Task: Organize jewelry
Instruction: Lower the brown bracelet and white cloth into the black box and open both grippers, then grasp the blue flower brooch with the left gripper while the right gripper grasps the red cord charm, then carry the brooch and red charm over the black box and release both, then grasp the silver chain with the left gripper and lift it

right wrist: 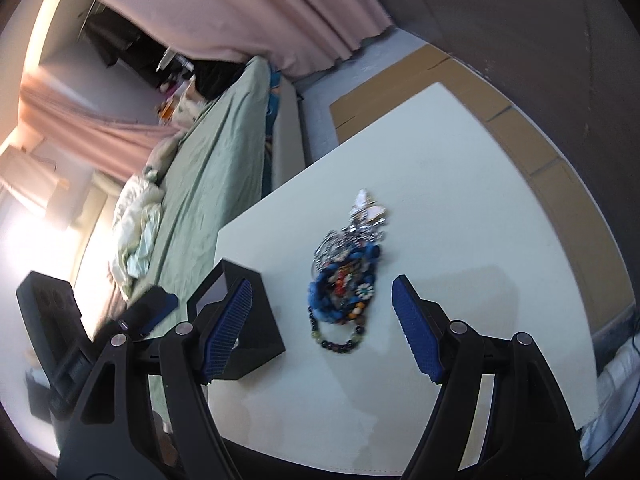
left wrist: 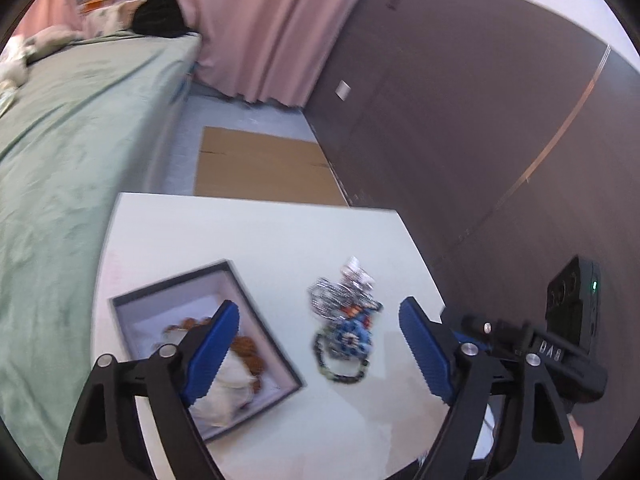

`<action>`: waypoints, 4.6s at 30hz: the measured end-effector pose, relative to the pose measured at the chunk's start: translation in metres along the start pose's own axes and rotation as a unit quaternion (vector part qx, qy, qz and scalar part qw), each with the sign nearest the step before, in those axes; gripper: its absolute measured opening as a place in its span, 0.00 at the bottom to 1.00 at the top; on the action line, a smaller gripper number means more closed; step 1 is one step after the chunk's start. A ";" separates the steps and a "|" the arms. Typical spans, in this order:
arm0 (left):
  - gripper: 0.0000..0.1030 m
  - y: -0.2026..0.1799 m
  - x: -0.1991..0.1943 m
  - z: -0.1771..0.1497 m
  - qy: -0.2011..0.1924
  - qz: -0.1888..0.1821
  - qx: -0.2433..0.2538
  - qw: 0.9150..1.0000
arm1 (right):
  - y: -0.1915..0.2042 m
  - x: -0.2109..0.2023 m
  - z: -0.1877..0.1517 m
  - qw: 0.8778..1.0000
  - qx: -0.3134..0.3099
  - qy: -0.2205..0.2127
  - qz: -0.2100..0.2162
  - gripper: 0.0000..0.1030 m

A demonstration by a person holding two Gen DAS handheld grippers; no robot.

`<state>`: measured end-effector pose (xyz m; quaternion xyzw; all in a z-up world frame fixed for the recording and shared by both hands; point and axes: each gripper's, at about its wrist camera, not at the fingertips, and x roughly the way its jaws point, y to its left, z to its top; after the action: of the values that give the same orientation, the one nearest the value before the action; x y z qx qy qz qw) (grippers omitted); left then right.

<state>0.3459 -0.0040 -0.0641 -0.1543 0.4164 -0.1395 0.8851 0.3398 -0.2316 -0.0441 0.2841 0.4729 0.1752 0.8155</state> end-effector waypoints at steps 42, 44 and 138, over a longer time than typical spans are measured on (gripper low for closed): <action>0.14 -0.023 0.051 0.011 0.060 0.002 0.020 0.998 | -0.016 0.030 0.005 0.997 0.061 0.039 0.010 0.50; 0.14 -0.017 0.043 0.015 0.051 0.002 0.013 0.999 | -0.013 0.038 0.003 0.997 0.058 0.046 0.005 0.47; 0.85 0.012 -0.020 0.015 -0.037 0.043 0.010 0.998 | 0.010 -0.004 0.010 0.998 0.019 -0.005 0.067 0.70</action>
<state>0.3467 0.0173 -0.0455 -0.1328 0.3880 -0.0999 0.9066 0.3470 -0.2289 -0.0313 0.3313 0.4515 0.2191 0.7990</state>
